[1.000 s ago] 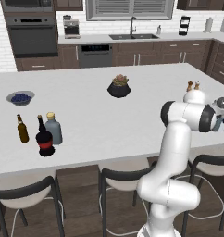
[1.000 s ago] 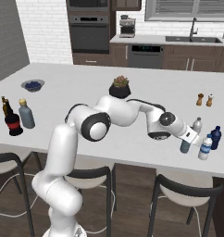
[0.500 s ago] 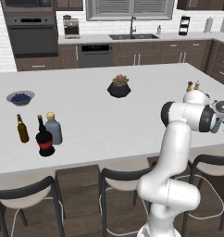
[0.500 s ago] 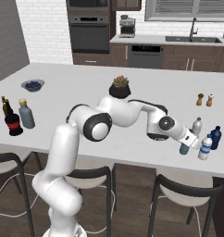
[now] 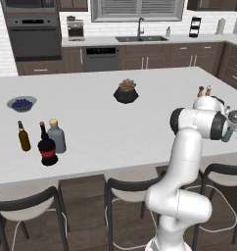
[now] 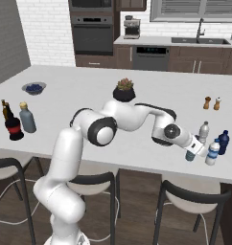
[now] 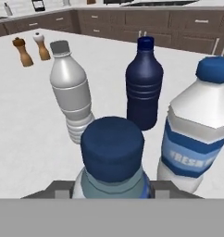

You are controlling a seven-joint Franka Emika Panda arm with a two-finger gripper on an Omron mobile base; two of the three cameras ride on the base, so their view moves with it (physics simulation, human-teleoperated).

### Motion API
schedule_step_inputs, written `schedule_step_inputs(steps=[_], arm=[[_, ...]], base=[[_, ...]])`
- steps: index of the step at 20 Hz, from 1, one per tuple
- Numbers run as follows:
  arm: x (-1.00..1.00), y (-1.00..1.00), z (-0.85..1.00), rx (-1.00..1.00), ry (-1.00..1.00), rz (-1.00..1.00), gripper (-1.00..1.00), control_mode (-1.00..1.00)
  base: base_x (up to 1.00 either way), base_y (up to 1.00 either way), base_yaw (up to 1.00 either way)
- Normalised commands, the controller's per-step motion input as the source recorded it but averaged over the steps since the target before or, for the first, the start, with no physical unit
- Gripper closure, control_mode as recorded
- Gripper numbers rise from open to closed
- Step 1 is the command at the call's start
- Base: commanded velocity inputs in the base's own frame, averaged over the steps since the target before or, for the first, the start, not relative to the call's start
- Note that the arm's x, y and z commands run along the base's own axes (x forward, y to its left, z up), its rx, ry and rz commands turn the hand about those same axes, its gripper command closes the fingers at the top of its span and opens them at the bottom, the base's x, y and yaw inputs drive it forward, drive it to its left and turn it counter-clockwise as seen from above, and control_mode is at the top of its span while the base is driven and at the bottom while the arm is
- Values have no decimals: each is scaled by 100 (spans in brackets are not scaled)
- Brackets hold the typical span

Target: Move the plastic bottles in the middle to the plastics group, and the glass bottles in the middle to the glass group.

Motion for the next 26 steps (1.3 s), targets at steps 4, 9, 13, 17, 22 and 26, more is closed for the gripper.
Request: schedule_step_inputs(steps=[4, 9, 13, 17, 22, 26], arm=[[0, 0, -7, 0, 0, 0, 100, -100], [0, 0, -7, 0, 0, 0, 100, -100], [0, 0, 0, 0, 0, 0, 100, -100], [0, 0, 0, 0, 0, 0, 100, -100], [0, 0, 0, 0, 0, 0, -100, -100], [0, 0, 0, 0, 0, 0, -100, -100]], base=[[0, 0, 0], [0, 0, 0], [0, 0, 0], [0, 0, 0], [0, 0, 0], [0, 0, 0]])
